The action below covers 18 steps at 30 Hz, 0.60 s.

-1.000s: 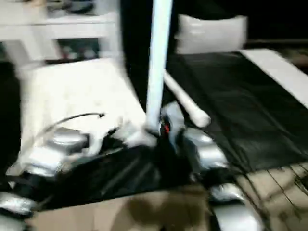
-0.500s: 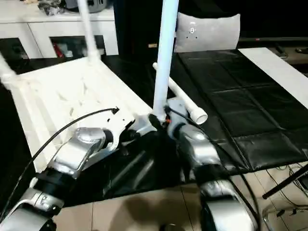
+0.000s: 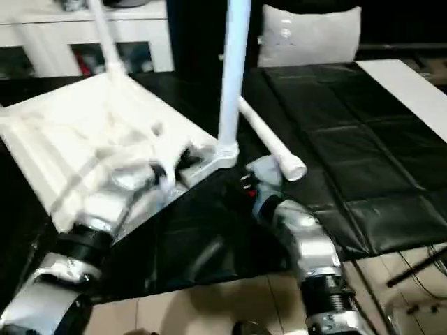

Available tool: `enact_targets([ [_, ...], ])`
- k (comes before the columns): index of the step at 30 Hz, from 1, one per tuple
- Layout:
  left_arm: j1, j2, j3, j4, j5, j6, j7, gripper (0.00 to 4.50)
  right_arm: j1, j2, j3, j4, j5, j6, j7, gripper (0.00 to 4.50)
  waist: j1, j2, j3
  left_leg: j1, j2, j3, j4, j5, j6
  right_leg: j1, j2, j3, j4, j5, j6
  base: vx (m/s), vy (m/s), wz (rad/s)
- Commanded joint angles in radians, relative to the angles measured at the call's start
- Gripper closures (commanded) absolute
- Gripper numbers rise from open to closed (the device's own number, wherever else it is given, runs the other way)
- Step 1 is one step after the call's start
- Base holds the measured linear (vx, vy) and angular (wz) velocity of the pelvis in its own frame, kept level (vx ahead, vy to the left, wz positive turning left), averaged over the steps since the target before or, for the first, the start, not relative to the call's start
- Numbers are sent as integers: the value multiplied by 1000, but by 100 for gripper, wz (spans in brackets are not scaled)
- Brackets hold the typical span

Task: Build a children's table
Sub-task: Rotate leg to tighten, then rotate table base

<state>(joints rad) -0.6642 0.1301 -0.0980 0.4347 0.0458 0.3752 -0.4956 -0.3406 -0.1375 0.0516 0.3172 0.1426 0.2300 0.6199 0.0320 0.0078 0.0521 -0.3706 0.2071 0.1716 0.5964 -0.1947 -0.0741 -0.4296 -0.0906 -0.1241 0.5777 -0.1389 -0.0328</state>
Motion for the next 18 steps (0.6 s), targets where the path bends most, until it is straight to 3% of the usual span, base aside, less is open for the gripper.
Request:
enact_targets([
  [1, -3, 33, 41, -36, -7, 12, 22, 372, -13, -1, 13, 8, -17, 7, 2, 0, 7, -2, -70, 4, 20, -3, -64, -171, 84, 74, -53, 48, -71, -321, -152, 0, 0, 0],
  [2, -3, 33, 41, -36, -7, 12, 22, 372, -13, -1, 13, 8, -17, 7, 2, 0, 7, -2, -70, 4, 20, -3, -64, -171, 84, 74, -53, 48, -71, -321, -152, 0, 0, 0],
  [5, 28, 149, 81, -119, 35, 80, 23, 372, -42, 1, 41, 29, -33, 30, -10, 0, 3, 2, -69, 4, 21, -7, -70, -189, 56, 76, -52, 49, -66, -328, -140, 0, 0, 0],
  [7, 45, 191, 76, -140, 51, 90, 14, 372, -50, 0, 48, 38, -40, 35, -14, 0, 4, -2, -68, 11, 20, -2, -68, -191, 48, 70, -51, 52, -70, -332, -140, 0, 0, 0],
  [8, 50, 205, 73, -146, 57, 93, 10, 399, -52, -1, 50, 42, -42, 35, -15, 0, 7, 2, -70, 13, 22, -6, -68, -185, 44, 70, -53, 53, -64, -321, -145, 0, 0, 0],
  [9, 82, 284, 66, -176, 99, 129, -8, 399, -65, 2, 55, 61, -47, 39, -19, 0, 6, 0, -69, 12, 22, -3, -68, -180, 46, 69, -51, 54, -64, -307, -149, 0, 0, 0],
  [11, 99, 328, 63, -191, 121, 149, -18, 413, -72, 3, 58, 72, -50, 40, -19, 0, 6, 5, -68, 11, 21, -4, -70, -177, 39, 70, -50, 55, -58, -292, -152, 0, 0, 0],
  [12, 109, 355, 61, -199, 134, 162, -24, 425, -76, 4, 61, 78, -52, 41, -20, 0, 6, 1, -70, 12, 22, -4, -70, -174, 38, 70, -51, 56, -58, -285, -153, 0, 0, 0],
  [13, 135, 428, 60, -215, 177, 196, -30, 439, -87, 9, 69, 97, -59, 42, -19, 0, 6, 6, -72, 13, 24, -8, -71, -165, 31, 69, -53, 57, -46, -254, -169, 0, 0, 0],
  [14, 155, 483, 60, -223, 203, 222, -36, 447, -98, 13, 79, 118, -66, 39, -15, 0, 0, 5, -70, 7, 22, -7, -72, -164, 34, 72, -50, 57, -48, -252, -168, 0, 0, 0],
  [15, 160, 498, 60, -225, 210, 229, -38, 447, -101, 14, 83, 124, -68, 37, -14, 0, -2, 7, -69, 7, 21, -8, -72, -167, 30, 73, -51, 56, -46, -257, -166, 0, 0, 0],
  [16, 180, 546, 56, -227, 231, 254, -48, 447, -117, 22, 91, 156, -75, 29, -13, 0, 1, 7, -70, 19, 22, -4, -69, -174, 28, 64, -51, 59, -51, -258, -170, 0, 0, 0],
  [17, 180, 546, 56, -227, 231, 254, -48, 447, -117, 22, 91, 156, -75, 29, -13, 0, -1, 8, -66, 12, 20, -5, -73, -183, 26, 69, -51, 59, -52, -277, -173, 0, 0, 0],
  [18, 195, 575, 47, -234, 238, 275, -60, 447, -131, 29, 95, 180, -79, 24, -17, 0, 5, 11, -66, 22, 23, -3, -71, -194, 20, 62, -53, 61, -56, -288, -173, 0, 0, 0],
])
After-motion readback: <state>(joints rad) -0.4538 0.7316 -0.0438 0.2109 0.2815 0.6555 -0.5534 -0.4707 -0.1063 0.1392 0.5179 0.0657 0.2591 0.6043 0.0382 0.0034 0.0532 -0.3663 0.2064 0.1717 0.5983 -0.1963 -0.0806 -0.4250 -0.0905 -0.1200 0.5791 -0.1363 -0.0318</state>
